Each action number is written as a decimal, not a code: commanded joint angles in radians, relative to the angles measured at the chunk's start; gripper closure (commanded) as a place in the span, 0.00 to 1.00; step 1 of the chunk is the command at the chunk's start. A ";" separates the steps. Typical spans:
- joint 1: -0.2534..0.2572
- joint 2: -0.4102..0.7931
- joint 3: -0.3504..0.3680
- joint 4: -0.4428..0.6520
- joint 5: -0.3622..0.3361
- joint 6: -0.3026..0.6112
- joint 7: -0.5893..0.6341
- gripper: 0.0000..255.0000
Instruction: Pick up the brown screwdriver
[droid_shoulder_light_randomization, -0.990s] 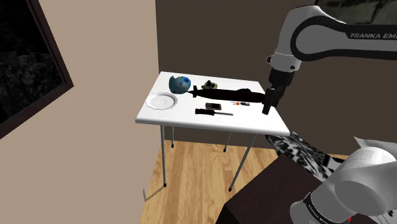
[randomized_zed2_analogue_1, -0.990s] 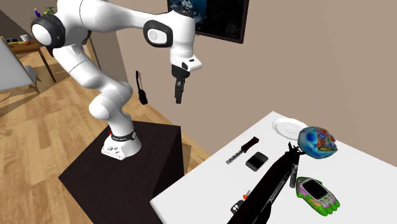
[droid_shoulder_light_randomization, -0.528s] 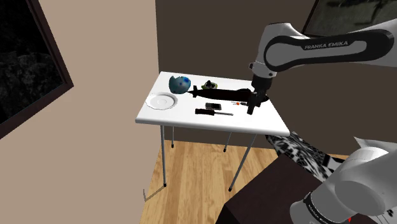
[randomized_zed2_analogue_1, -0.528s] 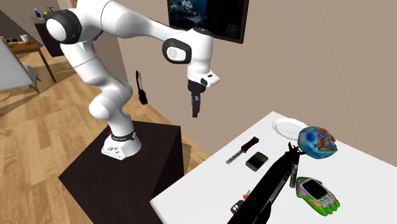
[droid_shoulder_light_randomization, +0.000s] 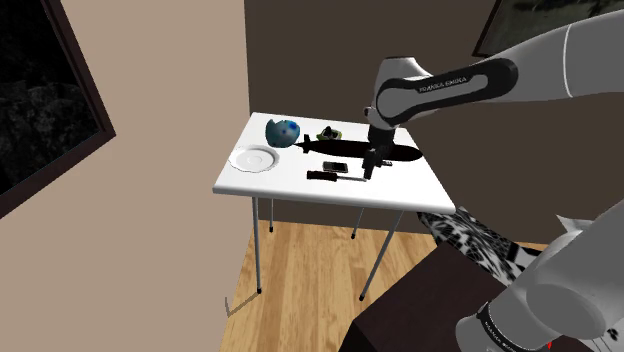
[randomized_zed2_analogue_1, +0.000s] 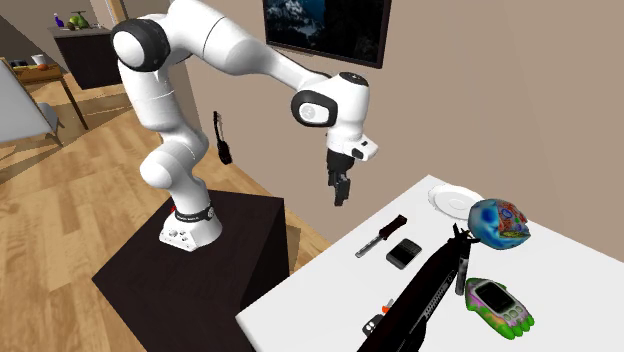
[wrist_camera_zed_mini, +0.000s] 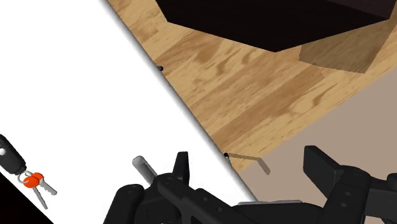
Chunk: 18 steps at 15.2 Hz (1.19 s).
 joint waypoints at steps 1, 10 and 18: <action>-0.002 0.081 -0.004 0.055 -0.006 0.032 -0.027 0.00; -0.002 0.423 0.003 0.347 -0.029 0.109 -0.112 0.00; -0.002 0.573 0.006 0.450 -0.039 0.164 -0.134 0.00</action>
